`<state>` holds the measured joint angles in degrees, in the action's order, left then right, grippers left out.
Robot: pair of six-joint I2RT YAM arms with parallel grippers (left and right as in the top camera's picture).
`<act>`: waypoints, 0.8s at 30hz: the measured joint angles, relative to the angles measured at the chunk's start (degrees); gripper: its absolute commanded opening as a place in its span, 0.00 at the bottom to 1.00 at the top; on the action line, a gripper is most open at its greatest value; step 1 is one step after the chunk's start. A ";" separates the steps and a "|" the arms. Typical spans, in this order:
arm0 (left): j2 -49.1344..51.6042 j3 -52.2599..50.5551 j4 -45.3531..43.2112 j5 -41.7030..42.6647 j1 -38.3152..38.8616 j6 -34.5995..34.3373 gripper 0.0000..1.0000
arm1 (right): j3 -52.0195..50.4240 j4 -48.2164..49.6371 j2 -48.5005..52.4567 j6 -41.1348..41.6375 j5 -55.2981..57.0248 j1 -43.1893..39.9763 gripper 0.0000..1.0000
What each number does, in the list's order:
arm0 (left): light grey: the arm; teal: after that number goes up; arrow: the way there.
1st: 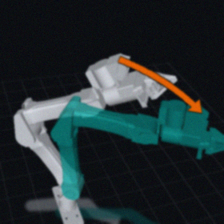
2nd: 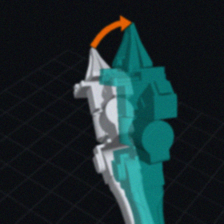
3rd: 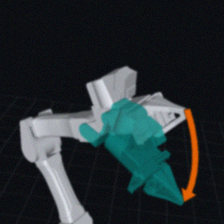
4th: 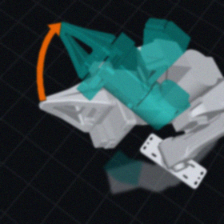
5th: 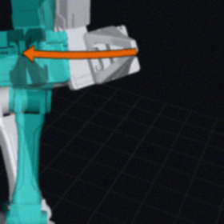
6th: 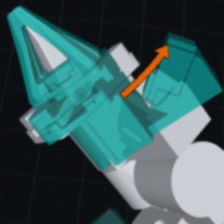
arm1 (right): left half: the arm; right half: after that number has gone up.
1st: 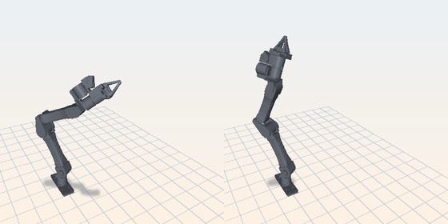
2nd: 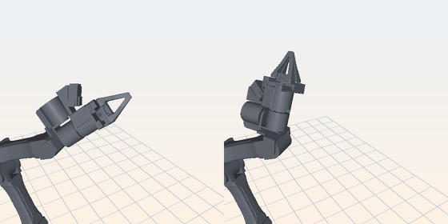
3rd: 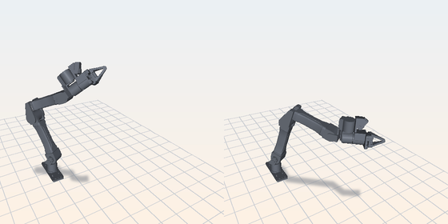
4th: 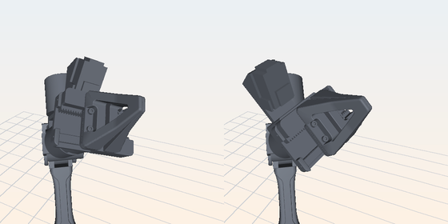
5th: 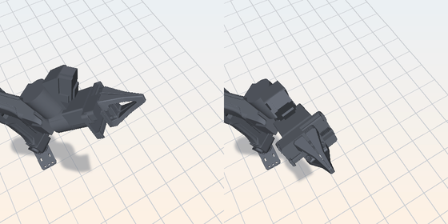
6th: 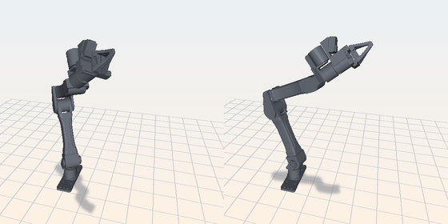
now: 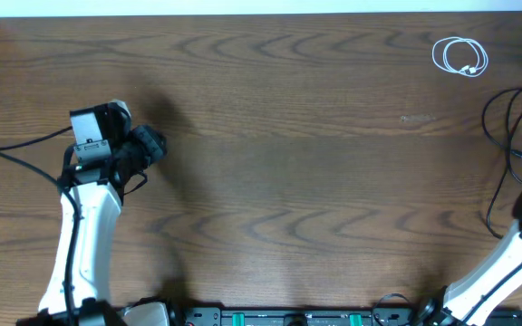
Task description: Untangle cables
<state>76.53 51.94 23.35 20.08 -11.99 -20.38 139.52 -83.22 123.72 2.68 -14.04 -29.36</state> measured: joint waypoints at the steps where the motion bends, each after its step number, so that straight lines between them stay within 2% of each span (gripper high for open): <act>1: -1.01 0.11 0.02 0.13 -0.02 0.09 0.59 | 0.13 -0.70 -1.51 -0.98 -0.63 1.86 0.99; 6: -4.79 1.27 -0.17 0.57 -0.02 0.07 0.70 | 0.31 -3.02 -7.26 -3.85 -2.34 11.26 0.99; 7: -5.03 1.42 -0.13 0.57 0.00 0.11 0.75 | 0.31 -3.23 -8.17 -4.24 -2.51 13.40 0.99; 9: -5.09 1.55 0.70 0.59 -0.02 0.42 0.81 | 0.33 -3.78 -9.68 -4.70 -2.78 17.46 0.99; 11: -5.05 1.55 1.90 0.61 -0.02 0.31 0.83 | 0.33 -4.37 -10.54 -4.90 -2.84 20.41 0.99; 12: -5.05 1.55 2.62 0.59 -0.02 0.33 0.89 | 0.33 -4.74 -10.97 -5.03 -2.58 22.25 0.99; 13: -5.05 1.55 3.30 0.57 0.00 0.61 0.91 | 0.33 -5.25 -11.32 -5.05 -2.10 23.87 0.99; 20: -5.05 1.55 4.94 0.59 -0.02 0.74 0.95 | 0.33 -6.73 -11.96 -5.16 2.49 31.45 0.99; 24: -5.05 1.55 4.94 0.59 -0.02 0.74 0.96 | 0.33 -8.13 -12.44 -4.59 3.91 31.78 0.99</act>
<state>71.48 53.49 28.29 20.67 -12.01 -19.64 139.85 -91.35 111.28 -1.91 -10.13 2.42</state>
